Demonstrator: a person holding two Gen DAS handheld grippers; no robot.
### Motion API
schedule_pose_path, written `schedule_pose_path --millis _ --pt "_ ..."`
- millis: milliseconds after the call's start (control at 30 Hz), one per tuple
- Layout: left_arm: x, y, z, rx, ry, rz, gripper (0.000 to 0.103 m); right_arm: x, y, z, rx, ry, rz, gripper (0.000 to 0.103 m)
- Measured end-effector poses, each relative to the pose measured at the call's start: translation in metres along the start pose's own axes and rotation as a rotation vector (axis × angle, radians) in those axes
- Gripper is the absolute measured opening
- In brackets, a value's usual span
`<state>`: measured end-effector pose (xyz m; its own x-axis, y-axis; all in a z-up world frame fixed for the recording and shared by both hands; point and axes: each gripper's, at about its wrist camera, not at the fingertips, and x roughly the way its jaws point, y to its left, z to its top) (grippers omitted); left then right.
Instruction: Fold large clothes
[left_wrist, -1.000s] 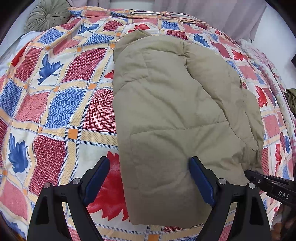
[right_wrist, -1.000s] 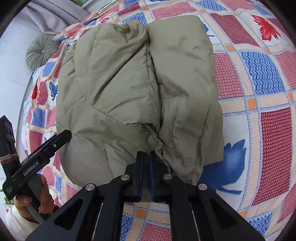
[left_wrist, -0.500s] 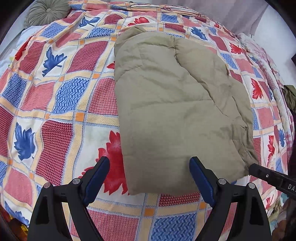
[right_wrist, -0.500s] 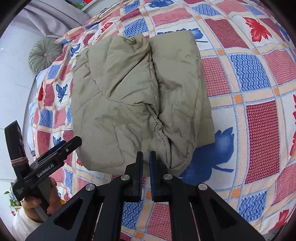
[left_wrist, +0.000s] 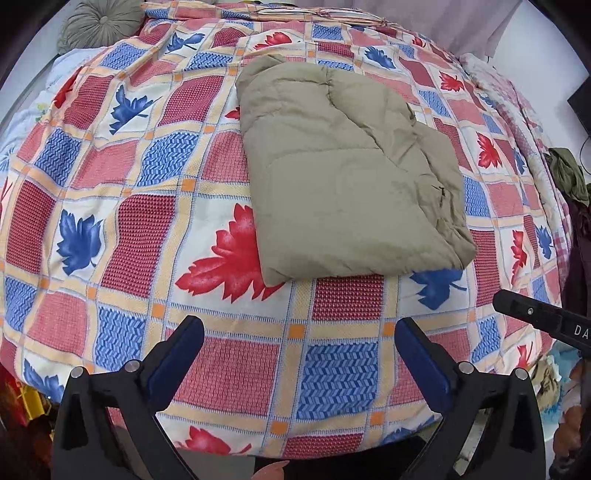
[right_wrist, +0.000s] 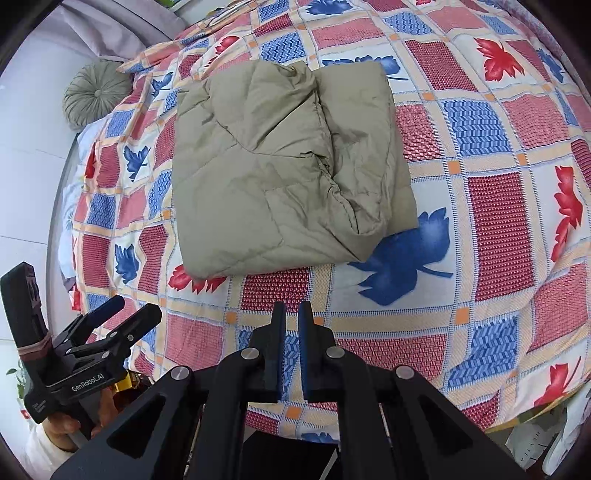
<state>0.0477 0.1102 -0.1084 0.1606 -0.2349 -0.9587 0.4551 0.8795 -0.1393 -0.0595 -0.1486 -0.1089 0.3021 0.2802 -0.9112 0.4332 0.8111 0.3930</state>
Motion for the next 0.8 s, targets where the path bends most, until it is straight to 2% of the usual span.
schedule_pose_path --millis 100,233,333,367,400,467,533,700,800 --pt "-0.021 -0.002 -0.010 -0.003 -0.012 0.011 0.103 -0.015 0.007 -0.009 -0.013 -0.010 -0.011 0.008" --pt "-0.053 -0.009 -0.021 0.022 -0.069 0.074 0.103 -0.037 0.017 -0.024 -0.033 -0.032 -0.032 0.008" --pt "-0.071 -0.011 -0.025 0.021 -0.095 0.090 0.103 -0.055 0.024 -0.035 -0.068 -0.055 -0.062 0.009" --pt "-0.077 -0.011 -0.027 0.016 -0.104 0.089 0.103 -0.060 0.026 -0.037 -0.077 -0.064 -0.069 0.022" --pt "-0.083 -0.011 -0.028 0.010 -0.114 0.088 0.103 -0.066 0.028 -0.040 -0.082 -0.075 -0.075 0.052" --pt "-0.093 -0.011 -0.031 0.001 -0.130 0.099 0.103 -0.080 0.032 -0.047 -0.090 -0.115 -0.085 0.083" --pt "-0.101 -0.012 -0.034 -0.007 -0.143 0.111 0.103 -0.094 0.038 -0.053 -0.110 -0.160 -0.095 0.083" --pt "-0.118 -0.016 -0.042 -0.010 -0.188 0.176 0.103 -0.112 0.047 -0.061 -0.122 -0.214 -0.139 0.085" --pt "-0.123 -0.017 -0.045 -0.021 -0.195 0.184 0.103 -0.117 0.052 -0.064 -0.132 -0.235 -0.158 0.087"
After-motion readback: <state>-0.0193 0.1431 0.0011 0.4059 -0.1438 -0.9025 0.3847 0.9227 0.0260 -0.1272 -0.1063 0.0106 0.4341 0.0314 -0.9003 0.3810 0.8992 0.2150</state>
